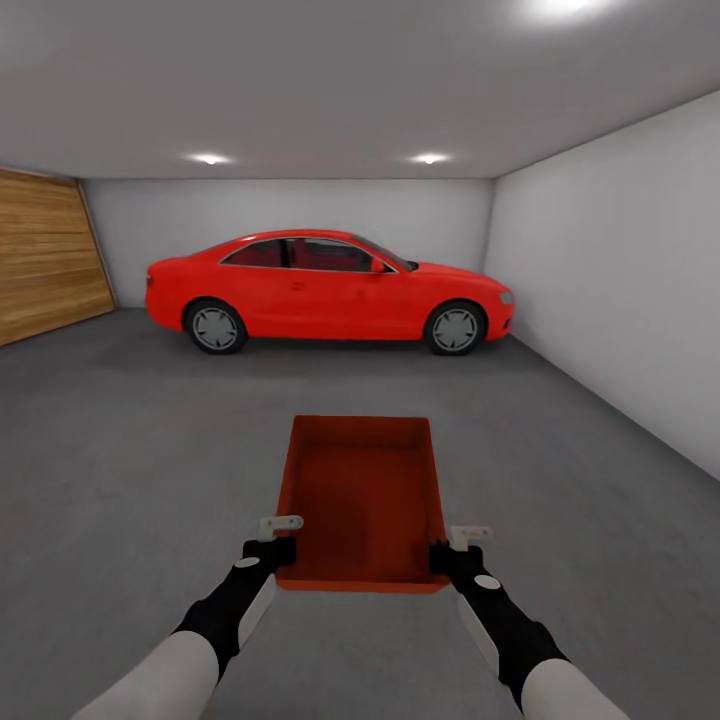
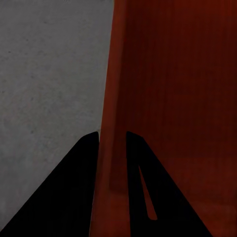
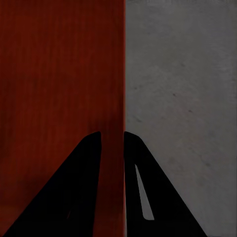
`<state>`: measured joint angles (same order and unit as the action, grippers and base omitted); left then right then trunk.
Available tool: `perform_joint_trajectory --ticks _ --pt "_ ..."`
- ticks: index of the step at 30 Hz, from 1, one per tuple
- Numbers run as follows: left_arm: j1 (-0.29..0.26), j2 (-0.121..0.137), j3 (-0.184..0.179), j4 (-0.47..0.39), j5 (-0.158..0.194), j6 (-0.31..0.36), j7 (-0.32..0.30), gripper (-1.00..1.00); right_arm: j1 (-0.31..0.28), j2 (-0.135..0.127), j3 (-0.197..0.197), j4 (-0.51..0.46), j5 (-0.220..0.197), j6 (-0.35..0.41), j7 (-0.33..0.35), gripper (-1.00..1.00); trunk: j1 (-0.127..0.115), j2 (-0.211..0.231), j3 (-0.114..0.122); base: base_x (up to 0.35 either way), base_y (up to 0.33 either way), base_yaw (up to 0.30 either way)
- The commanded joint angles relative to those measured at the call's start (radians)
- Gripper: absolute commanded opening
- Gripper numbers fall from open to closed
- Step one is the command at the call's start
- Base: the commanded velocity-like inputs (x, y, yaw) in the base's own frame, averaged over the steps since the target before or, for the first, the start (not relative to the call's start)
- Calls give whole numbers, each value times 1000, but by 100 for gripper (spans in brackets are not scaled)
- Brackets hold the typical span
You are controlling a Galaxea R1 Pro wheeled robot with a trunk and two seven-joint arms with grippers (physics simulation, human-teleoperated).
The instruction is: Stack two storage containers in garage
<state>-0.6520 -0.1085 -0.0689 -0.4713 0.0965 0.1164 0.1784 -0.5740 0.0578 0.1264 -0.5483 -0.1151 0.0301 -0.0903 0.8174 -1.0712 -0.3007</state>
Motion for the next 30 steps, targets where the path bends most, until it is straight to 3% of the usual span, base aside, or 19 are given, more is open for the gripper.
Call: perform_joint_trajectory --ticks 1,30 --pt "0 1 -2 0 16 6 13 -100 -1 -1 -2 -5 0 2 -11 -100 1 -1 -1 321 0 0" --pt "0 1 0 0 17 6 13 -100 -1 -1 -2 -5 0 2 -11 -100 1 -1 -1 321 0 0"
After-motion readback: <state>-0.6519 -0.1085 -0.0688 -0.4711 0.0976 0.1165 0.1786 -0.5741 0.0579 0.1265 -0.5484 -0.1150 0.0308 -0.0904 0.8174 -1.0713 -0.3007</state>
